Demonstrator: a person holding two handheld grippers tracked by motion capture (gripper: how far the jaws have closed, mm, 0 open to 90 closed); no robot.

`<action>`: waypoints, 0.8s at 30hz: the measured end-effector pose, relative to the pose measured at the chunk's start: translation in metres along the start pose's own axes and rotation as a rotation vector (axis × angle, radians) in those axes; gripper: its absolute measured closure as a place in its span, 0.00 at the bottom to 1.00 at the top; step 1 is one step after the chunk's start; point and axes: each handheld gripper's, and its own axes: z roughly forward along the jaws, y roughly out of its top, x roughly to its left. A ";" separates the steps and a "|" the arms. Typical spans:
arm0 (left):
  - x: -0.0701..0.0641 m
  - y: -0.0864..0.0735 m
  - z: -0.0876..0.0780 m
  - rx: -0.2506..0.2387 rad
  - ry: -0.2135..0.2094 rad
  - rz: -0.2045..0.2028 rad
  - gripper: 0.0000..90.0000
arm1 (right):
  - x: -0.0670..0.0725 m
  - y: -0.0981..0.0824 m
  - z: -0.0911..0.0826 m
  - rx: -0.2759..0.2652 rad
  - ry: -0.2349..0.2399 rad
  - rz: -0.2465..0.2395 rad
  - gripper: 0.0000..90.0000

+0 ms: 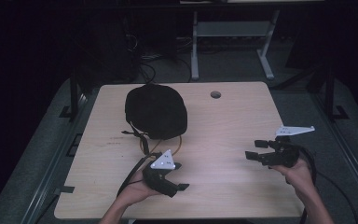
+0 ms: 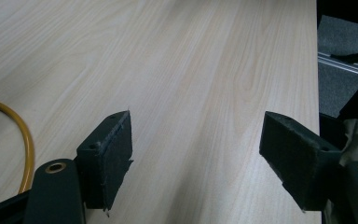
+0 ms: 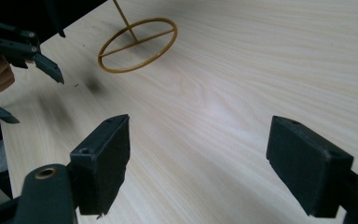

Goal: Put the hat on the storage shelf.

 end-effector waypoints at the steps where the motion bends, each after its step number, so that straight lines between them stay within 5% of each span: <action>1: 0.000 0.000 0.000 0.000 0.000 0.000 0.28 | 0.000 -0.002 0.000 -0.001 0.001 -0.006 0.23; 24: -0.006 0.002 0.007 -0.024 -0.013 -0.012 0.28 | 0.005 -0.048 -0.012 0.017 -0.006 0.015 0.23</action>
